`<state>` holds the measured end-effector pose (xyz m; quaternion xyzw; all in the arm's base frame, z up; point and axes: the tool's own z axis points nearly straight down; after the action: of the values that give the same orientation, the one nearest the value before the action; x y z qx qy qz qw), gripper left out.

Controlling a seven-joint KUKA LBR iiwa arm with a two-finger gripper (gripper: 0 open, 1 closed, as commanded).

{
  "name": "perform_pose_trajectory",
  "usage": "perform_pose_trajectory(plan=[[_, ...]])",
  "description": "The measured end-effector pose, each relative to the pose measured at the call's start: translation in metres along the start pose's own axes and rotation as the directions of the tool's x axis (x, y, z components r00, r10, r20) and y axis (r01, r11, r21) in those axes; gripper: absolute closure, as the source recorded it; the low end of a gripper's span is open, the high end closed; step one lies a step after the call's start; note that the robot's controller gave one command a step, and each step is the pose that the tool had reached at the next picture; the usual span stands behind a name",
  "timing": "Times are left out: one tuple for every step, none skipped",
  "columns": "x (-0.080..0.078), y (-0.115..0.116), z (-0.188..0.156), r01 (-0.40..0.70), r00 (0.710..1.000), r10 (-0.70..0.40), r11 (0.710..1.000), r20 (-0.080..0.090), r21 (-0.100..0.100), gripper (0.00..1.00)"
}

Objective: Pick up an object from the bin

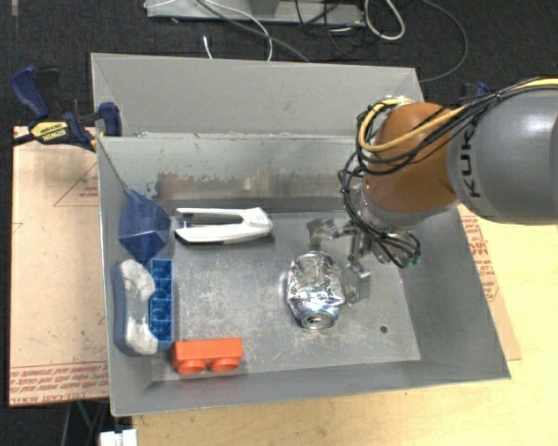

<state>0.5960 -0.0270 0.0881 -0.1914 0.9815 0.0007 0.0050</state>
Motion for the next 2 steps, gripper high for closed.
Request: perform_pose_trajectory(plan=[[0.015,-0.001,-0.088,0.019,1.0,-0.019,1.0,0.0,-0.002,0.0],[0.049,-0.014,0.02,0.116,0.993,-0.116,0.993,-0.002,-0.004,0.0]])
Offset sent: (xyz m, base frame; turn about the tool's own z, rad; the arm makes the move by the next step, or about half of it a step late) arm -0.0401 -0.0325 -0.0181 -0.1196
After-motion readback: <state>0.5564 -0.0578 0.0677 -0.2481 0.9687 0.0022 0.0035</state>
